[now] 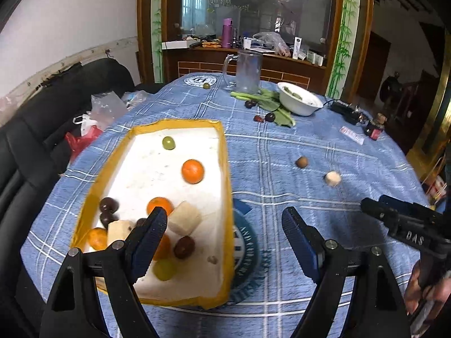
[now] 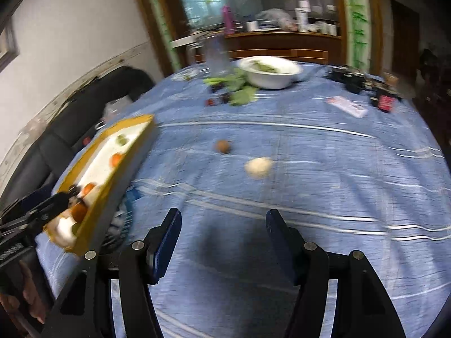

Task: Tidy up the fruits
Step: 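Move both tools back to the last fruits on the cloth, then grasp the brown round fruit with the left tool while the right tool grasps the white piece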

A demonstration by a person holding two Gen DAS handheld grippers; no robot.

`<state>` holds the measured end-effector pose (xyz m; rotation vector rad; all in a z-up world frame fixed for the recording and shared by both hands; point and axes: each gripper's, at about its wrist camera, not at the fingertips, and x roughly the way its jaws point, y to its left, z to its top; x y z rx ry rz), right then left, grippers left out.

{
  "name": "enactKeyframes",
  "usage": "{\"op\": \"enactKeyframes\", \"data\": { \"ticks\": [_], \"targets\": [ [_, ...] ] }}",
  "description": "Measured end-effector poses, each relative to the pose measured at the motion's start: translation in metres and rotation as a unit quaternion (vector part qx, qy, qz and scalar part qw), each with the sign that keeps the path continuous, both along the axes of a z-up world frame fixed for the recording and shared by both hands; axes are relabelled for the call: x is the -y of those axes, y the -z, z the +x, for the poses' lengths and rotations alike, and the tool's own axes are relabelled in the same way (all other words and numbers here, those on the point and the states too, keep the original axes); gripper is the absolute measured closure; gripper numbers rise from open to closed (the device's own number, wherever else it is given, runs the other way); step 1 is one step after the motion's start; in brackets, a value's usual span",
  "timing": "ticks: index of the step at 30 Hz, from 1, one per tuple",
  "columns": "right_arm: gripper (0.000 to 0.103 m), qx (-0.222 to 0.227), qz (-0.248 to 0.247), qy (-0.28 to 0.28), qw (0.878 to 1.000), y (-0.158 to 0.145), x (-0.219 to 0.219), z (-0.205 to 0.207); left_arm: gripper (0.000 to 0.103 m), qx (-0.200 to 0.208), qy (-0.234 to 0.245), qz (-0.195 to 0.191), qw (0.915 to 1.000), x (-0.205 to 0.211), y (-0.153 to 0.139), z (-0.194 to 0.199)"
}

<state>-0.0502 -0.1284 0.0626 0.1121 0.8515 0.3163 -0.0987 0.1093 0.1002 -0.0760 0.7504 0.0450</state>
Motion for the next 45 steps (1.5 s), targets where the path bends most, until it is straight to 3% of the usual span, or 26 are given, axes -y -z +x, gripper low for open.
{"op": "enactKeyframes", "data": {
  "ticks": [4, 8, 15, 19, 21, 24, 29, 34, 35, 37, 42, 44, 45],
  "targets": [
    [0.036, -0.02, 0.006, 0.052, 0.998, 0.004, 0.041, 0.014, 0.02, 0.002, 0.009, -0.001, 1.0, 0.01, 0.003, 0.007],
    [0.036, -0.046, 0.023, 0.07, 0.996, 0.014, 0.052, 0.031, 0.02, -0.012, 0.03, -0.019, 0.9993, 0.023, 0.008, 0.017],
    [0.036, -0.072, 0.013, 0.041, 0.997, 0.039, 0.011, 0.075, 0.02, -0.041, 0.065, -0.079, 0.9939, 0.039, 0.008, 0.048],
    [0.036, -0.048, -0.043, 0.031, 0.997, 0.047, -0.009, 0.09, 0.02, -0.041, 0.068, -0.067, 0.9945, 0.051, 0.008, 0.066],
    [0.039, -0.034, -0.066, 0.024, 0.997, 0.05, -0.014, 0.094, 0.02, -0.044, 0.071, -0.064, 0.9945, 0.057, 0.013, 0.076],
    [0.07, -0.018, -0.085, 0.015, 0.996, 0.051, -0.015, 0.095, 0.02, -0.054, 0.07, -0.066, 0.9939, 0.066, 0.025, 0.096],
    [0.073, -0.013, -0.087, 0.032, 0.996, 0.048, -0.001, 0.095, 0.021, -0.089, 0.078, -0.092, 0.9888, 0.085, 0.051, 0.137],
    [0.072, -0.022, -0.061, 0.073, 0.995, 0.044, 0.034, 0.1, 0.022, -0.092, 0.097, -0.079, 0.9878, 0.104, 0.072, 0.169],
    [0.072, -0.029, -0.049, 0.077, 0.995, 0.045, 0.039, 0.102, 0.024, -0.087, 0.105, -0.074, 0.988, 0.108, 0.075, 0.174],
    [0.072, -0.045, -0.03, 0.08, 0.995, 0.048, 0.045, 0.106, 0.04, -0.083, 0.116, -0.059, 0.988, 0.113, 0.08, 0.182],
    [0.072, -0.05, -0.035, 0.08, 0.995, 0.05, 0.04, 0.107, 0.052, -0.074, 0.151, -0.034, 0.9851, 0.122, 0.089, 0.185],
    [0.072, -0.048, -0.039, 0.08, 0.995, 0.05, 0.039, 0.107, 0.068, -0.069, 0.154, -0.013, 0.9857, 0.124, 0.09, 0.182],
    [0.072, -0.047, -0.039, 0.081, 0.995, 0.05, 0.039, 0.106, 0.083, -0.068, 0.154, -0.013, 0.9857, 0.124, 0.09, 0.182]
  ]
}}
